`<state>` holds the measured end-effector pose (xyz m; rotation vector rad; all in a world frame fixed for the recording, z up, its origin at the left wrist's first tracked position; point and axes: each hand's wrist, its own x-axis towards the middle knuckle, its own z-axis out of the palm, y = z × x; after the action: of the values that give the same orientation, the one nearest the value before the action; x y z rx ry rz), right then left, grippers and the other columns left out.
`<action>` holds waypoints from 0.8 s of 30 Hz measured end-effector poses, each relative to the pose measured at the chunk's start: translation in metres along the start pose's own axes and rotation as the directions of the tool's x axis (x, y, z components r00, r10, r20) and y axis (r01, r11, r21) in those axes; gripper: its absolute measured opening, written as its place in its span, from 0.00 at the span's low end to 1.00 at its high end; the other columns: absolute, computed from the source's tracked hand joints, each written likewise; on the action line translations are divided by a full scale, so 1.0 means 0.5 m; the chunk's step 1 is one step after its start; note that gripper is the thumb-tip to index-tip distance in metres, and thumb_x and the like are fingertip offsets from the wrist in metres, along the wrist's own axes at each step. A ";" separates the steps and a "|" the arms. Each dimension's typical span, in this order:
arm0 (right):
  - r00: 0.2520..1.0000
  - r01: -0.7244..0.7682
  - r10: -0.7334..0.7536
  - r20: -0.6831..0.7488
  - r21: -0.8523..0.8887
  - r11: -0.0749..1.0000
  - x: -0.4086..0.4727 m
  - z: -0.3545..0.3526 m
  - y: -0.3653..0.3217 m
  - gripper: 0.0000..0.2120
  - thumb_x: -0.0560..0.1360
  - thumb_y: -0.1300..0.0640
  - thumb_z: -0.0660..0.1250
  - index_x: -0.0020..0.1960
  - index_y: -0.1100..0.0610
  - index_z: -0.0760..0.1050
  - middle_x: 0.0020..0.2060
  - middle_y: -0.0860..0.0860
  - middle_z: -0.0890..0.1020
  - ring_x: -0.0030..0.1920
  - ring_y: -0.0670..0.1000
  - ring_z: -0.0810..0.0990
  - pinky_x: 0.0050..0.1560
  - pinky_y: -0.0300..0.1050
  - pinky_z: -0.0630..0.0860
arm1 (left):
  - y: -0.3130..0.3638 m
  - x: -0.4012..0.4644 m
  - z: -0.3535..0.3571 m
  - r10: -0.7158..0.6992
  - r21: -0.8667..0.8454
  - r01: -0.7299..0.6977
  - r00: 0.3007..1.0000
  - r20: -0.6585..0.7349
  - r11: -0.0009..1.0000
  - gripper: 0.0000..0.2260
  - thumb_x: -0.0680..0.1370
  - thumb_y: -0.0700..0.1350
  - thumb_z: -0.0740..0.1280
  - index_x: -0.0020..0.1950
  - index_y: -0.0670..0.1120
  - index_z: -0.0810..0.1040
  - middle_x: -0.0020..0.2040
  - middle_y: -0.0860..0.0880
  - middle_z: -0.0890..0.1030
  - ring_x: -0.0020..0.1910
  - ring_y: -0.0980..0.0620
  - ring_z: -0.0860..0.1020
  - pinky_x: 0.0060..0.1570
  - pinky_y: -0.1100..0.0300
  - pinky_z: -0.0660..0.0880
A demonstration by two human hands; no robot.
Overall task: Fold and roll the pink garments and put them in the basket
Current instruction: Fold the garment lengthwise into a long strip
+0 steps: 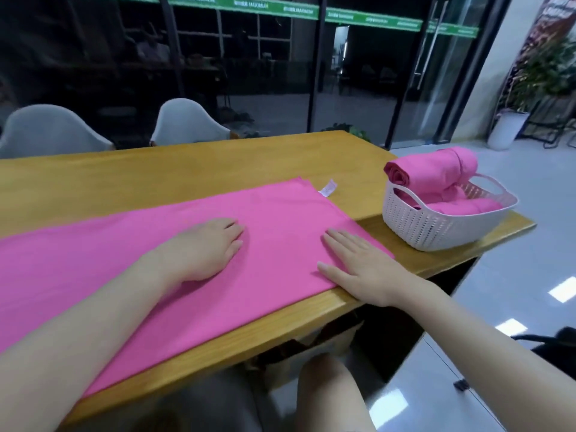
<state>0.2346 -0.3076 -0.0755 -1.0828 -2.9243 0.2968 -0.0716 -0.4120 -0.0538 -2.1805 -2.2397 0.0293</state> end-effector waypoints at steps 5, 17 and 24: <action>0.972 0.134 -0.127 -0.197 0.022 0.991 -0.025 0.008 0.006 0.42 0.75 0.22 0.40 0.82 0.43 0.56 0.82 0.44 0.53 0.81 0.43 0.47 0.81 0.46 0.47 | 0.147 -0.227 -0.012 0.030 -0.287 0.000 0.995 0.099 0.958 0.34 0.78 0.73 0.49 0.82 0.65 0.47 0.81 0.65 0.39 0.79 0.64 0.38 0.75 0.64 0.37; 0.925 0.308 -0.334 -0.181 -0.156 0.938 -0.071 0.031 0.035 0.42 0.75 0.21 0.45 0.83 0.44 0.53 0.82 0.44 0.56 0.81 0.45 0.51 0.81 0.46 0.52 | 0.191 -0.300 0.077 -0.045 0.073 0.057 0.987 -0.157 0.996 0.31 0.82 0.67 0.40 0.83 0.57 0.42 0.83 0.57 0.43 0.81 0.57 0.44 0.79 0.59 0.38; 0.917 0.303 -0.290 -0.274 0.003 0.953 -0.100 0.045 0.036 0.37 0.75 0.24 0.54 0.78 0.42 0.67 0.79 0.44 0.65 0.79 0.44 0.59 0.79 0.48 0.60 | 0.218 -0.318 0.119 -0.068 0.129 0.120 0.936 -0.345 0.984 0.26 0.85 0.56 0.48 0.81 0.48 0.64 0.78 0.50 0.68 0.77 0.50 0.68 0.75 0.51 0.66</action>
<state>0.2823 -0.3305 -0.0977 -0.6013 -2.7613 0.1887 0.0399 -0.5682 -0.1158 -1.8366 -2.0713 -0.1634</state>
